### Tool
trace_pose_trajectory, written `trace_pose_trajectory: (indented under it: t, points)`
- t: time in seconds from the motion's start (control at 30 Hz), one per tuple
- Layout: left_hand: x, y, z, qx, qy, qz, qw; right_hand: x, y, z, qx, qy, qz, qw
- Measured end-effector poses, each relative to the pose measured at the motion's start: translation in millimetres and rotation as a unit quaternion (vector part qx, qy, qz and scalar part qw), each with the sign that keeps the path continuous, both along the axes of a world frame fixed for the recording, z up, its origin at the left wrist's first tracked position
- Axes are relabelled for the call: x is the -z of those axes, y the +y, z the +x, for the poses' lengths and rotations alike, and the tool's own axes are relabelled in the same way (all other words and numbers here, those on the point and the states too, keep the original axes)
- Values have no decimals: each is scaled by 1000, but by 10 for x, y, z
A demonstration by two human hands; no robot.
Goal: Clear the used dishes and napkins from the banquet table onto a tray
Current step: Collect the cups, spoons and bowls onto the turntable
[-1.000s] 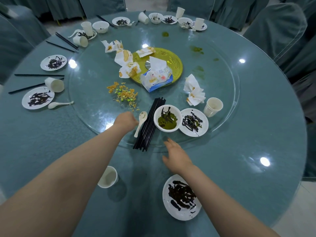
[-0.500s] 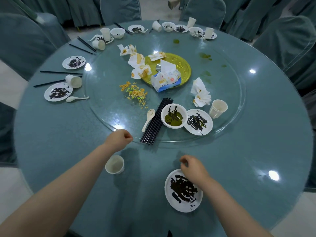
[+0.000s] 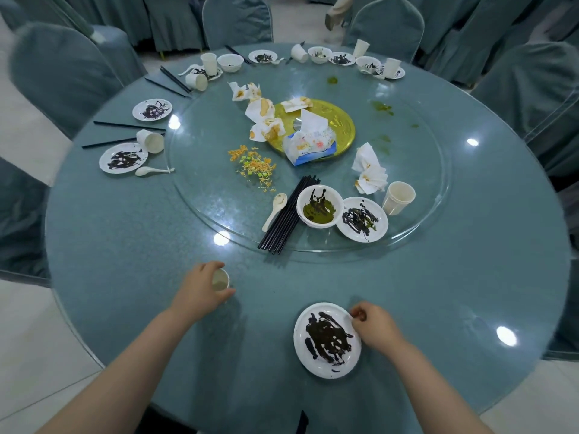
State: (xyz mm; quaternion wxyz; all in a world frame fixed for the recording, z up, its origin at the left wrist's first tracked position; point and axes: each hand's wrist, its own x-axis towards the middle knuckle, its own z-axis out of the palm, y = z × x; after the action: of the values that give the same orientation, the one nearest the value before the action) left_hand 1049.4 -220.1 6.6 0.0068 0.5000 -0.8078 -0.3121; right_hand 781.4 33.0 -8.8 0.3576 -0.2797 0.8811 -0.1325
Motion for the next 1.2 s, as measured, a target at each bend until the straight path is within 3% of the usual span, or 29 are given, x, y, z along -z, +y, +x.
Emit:
trace_pose_trajectory:
  t: [0.17, 0.33, 0.57, 0.83, 1.03, 1.2]
  points:
    - [-12, 229, -27, 18, 18, 22, 999, 47, 101, 120, 27, -25, -33, 999]
    - [29, 498, -94, 39, 42, 31, 998, 74, 188, 179, 156, -133, -112, 972]
    - [54, 629, -205, 57, 60, -1, 997, -63, 113, -90, 341, -211, -243, 883]
    - [117, 677, -233, 45, 95, -13, 994, -277, -265, -459, 503, -226, -377, 744]
    - [168, 691, -219, 45, 101, -5, 994, -291, -673, -727, 551, -254, -408, 682]
    - [151, 687, -236, 45, 89, -4, 995, -286, -897, -804, 567, -272, -397, 669]
